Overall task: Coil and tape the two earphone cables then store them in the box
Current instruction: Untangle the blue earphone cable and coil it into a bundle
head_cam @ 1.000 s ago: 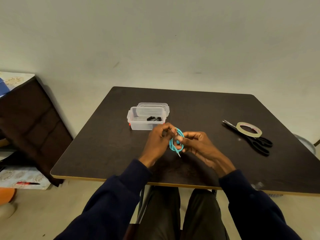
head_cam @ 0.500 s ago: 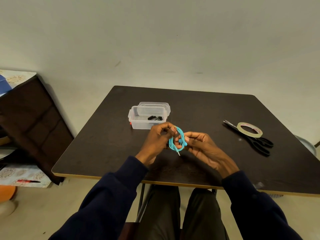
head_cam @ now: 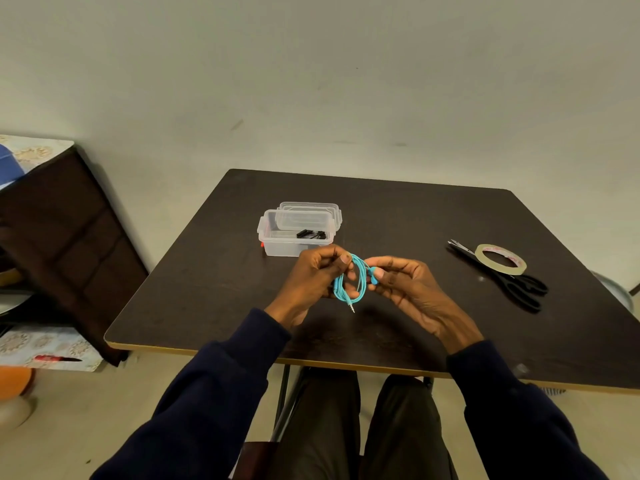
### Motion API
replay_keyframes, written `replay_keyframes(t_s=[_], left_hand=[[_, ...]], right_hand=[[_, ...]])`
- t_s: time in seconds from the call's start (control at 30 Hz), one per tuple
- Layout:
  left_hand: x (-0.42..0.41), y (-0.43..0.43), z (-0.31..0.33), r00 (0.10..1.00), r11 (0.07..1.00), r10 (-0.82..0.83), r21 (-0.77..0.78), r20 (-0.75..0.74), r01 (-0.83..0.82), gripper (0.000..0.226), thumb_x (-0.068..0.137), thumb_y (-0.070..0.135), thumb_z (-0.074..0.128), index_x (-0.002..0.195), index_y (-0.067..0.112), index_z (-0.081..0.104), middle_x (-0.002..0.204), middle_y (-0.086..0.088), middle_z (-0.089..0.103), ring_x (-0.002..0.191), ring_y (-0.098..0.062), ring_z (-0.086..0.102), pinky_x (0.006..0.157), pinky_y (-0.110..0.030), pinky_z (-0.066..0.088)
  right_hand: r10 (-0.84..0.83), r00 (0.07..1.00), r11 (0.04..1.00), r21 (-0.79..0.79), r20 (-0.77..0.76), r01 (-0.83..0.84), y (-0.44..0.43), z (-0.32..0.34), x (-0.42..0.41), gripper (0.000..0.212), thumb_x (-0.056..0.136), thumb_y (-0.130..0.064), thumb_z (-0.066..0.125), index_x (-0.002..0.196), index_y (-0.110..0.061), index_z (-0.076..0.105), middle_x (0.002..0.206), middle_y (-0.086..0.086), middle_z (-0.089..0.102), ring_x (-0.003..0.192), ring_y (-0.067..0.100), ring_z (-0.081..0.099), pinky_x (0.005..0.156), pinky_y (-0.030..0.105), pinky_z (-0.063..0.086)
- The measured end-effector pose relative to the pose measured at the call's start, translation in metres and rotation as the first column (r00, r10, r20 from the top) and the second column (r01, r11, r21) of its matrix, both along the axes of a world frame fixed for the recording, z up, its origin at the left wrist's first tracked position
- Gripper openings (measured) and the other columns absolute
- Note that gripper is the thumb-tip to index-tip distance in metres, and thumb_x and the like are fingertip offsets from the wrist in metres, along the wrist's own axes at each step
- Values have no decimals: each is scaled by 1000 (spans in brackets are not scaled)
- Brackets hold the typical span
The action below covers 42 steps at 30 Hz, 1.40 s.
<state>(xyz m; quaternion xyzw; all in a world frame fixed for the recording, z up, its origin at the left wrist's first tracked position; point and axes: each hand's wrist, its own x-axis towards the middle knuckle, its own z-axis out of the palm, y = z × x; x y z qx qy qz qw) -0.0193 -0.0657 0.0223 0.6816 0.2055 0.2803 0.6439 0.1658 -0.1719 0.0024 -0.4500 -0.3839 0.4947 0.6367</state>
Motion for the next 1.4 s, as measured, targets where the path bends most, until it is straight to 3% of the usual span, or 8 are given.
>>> replay_keyframes(t_s=[0.37,0.73,1.03,1.23,1.4], left_hand=[[-4,2,0,999,999,-35,-21,14,36,20,103,20,54,100,6,68,86,-12,73,73,-22,72,67,-32,62],[-5,2,0,999,993,-30,-118,29,33,17,101,18,57,96,8,70,86,-7,74,76,-18,74,66,-30,61],[-5,4,-2,1000,996,-6,-87,12,7,18,101,18,57,99,6,70,88,-9,75,77,-21,74,68,-32,61],[-3,5,-2,997,996,74,-44,6,-73,18,102,19,56,100,6,69,90,-7,77,79,-20,76,67,-30,61],[-4,5,0,996,995,91,-35,10,-91,19,102,18,56,99,5,69,89,-10,76,79,-23,75,69,-33,63]], right_hand=[[-42,997,999,-13,66,43,-4,12,1,25,85,-11,69,107,-2,73,105,21,73,86,22,73,71,26,61],[-65,994,998,-5,88,66,-6,13,2,29,82,-5,72,111,-2,72,110,22,72,91,23,71,77,26,59],[-89,992,996,-8,90,90,-7,16,-3,27,81,-6,73,108,-6,74,105,21,73,87,23,73,74,26,60],[-131,982,991,4,140,131,-6,16,-13,40,79,-5,76,117,0,67,110,22,72,91,28,74,76,30,61],[-280,939,959,19,201,282,-7,17,-21,37,72,-13,82,107,-2,72,104,16,75,93,33,74,76,31,61]])
